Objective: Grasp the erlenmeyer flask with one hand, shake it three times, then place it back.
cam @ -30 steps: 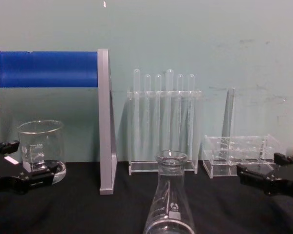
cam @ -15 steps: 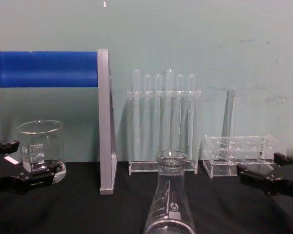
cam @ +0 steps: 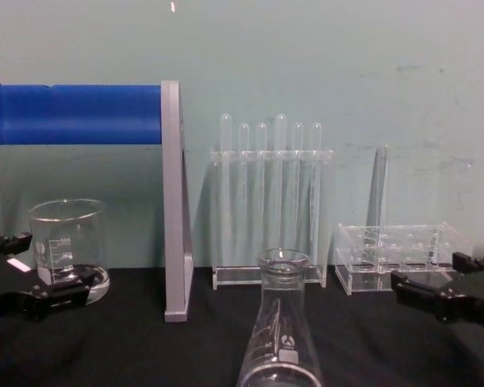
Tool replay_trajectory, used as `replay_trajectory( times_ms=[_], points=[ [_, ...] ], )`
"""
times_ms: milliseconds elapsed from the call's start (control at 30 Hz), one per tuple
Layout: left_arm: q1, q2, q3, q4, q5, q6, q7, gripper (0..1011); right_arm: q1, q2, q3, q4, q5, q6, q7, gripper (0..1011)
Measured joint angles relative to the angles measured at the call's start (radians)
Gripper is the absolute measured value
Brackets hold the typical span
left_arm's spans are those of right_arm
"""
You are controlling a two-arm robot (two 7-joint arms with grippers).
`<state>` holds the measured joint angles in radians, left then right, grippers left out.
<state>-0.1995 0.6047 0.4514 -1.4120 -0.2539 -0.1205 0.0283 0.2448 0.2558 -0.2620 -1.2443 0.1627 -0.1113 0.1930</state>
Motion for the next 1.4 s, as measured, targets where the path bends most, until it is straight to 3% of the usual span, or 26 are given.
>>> replay_trajectory(
  times_ms=[1400],
  points=[
    [0.000,0.000,0.000,0.000,0.000,0.000,0.000,1001,0.000,0.000,0.000,0.000,0.000,0.000,0.000,1000]
  ],
)
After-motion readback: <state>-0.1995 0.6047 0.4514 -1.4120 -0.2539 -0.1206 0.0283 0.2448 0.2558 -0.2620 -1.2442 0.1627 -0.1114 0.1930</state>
